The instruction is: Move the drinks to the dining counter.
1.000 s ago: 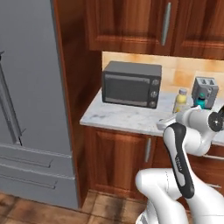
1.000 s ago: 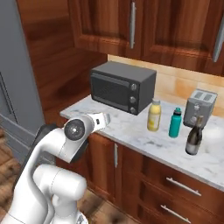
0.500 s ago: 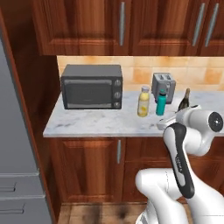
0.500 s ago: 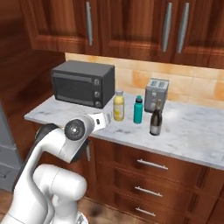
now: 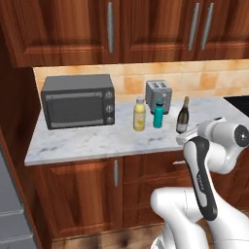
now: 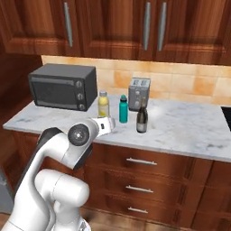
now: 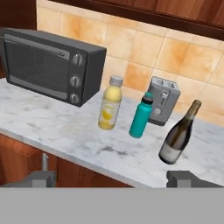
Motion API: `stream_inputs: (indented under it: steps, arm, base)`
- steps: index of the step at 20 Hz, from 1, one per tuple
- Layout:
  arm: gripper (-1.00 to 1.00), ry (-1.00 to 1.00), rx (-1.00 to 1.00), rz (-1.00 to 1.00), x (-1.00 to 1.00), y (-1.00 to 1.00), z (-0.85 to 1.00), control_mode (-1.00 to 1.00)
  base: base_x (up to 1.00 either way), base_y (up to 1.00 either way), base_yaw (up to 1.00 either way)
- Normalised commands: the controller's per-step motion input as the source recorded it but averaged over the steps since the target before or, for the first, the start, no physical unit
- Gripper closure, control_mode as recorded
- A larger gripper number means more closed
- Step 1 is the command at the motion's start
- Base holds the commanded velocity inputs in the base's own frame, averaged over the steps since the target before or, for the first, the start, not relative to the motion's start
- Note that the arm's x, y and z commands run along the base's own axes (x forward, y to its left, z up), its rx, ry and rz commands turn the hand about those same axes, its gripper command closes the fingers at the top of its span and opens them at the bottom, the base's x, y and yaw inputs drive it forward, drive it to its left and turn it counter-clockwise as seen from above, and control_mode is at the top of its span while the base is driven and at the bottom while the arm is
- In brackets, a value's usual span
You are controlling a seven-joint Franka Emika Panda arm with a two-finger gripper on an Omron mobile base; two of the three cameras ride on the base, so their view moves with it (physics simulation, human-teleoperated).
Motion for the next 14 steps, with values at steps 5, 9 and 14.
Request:
stream_inputs:
  steps: [5, 9, 14]
  arm:
    - [-1.00, 0.00, 0.00, 0.00, 0.00, 0.00, 0.00, 1.00]
    - [-1.00, 0.00, 0.00, 0.00, 0.00, 0.00, 0.00, 1.00]
    - [-1.00, 0.00, 0.00, 0.00, 0.00, 0.00, 0.00, 1.00]
  base:
    - [0.51, -0.12, -0.20]
    - [0.81, -0.08, -0.09]
    - [0.73, -0.01, -0.03]
